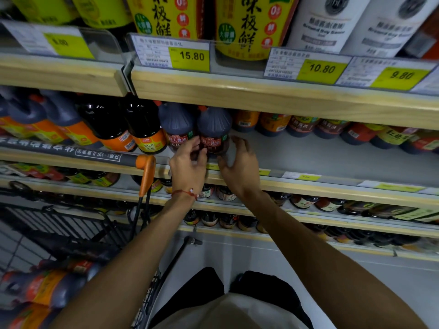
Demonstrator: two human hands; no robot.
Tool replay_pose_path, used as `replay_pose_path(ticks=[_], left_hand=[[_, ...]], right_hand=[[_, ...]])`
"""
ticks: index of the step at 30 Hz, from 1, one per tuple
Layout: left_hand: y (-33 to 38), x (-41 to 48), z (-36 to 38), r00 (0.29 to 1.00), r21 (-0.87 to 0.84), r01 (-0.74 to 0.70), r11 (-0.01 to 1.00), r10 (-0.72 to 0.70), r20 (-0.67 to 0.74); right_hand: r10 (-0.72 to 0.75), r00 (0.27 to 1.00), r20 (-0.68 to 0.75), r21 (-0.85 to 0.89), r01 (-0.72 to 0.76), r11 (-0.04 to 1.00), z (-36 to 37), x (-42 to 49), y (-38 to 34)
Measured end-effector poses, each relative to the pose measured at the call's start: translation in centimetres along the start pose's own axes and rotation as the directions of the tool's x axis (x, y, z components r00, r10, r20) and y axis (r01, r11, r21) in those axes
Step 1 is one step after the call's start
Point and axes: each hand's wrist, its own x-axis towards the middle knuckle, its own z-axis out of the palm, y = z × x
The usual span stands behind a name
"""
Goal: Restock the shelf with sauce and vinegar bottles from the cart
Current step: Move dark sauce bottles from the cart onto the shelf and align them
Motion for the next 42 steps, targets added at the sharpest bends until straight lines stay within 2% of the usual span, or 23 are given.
replay_pose_path(ticks=[4,6,10,13,17,26,31,38,42], left_hand=[[1.3,-1.7,-2.3,0.971,0.232,-0.158,0.96,0.108,0.215],[1.8,-2.6,-3.7,0.945,0.352,-0.252,0.901,0.15,0.291],[2.7,-4.4,-6.5,0.903,0.578,-0.416,0.702,0.247,0.351],[3.2,-6.7,-8.3,0.906,0.665,-0.419,0.618,0.24,0.349],[4.5,-11.0,-10.1,0.942,0.775,-0.335,0.536,0.171,0.289],[8.5,-25.4,-14.0,0.995,0.911,-0.083,0.403,-0.016,0.098],[9.5,-32.1,-17.2,0.996,0.931,0.05,0.361,-0.087,-0.02],[7.9,-39.7,-22.9,0.961,0.919,0.236,0.315,-0.217,-0.172],[6.2,-42.3,-26.8,0.941,0.898,0.308,0.315,-0.238,-0.24]], right_hand=[[-0.063,0.997,0.035,-0.291,0.07,0.954,-1.5,-2.3,-1.3],[-0.113,0.992,0.053,-0.362,0.125,0.924,-2.5,-3.1,-1.9],[-0.216,0.968,0.127,-0.449,0.25,0.858,-4.1,-4.9,-2.3],[-0.291,0.94,0.179,-0.472,0.342,0.812,-5.2,-6.8,-2.2],[-0.393,0.887,0.241,-0.438,0.461,0.772,-6.5,-9.6,-2.3],[-0.608,0.693,0.387,-0.281,0.716,0.639,-8.1,-18.2,-2.9],[-0.667,0.594,0.45,-0.187,0.793,0.58,-7.8,-23.1,-5.3],[-0.742,0.437,0.509,-0.045,0.874,0.484,-4.0,-29.2,-9.9],[-0.738,0.395,0.547,-0.018,0.887,0.461,-0.7,-31.9,-13.0]])
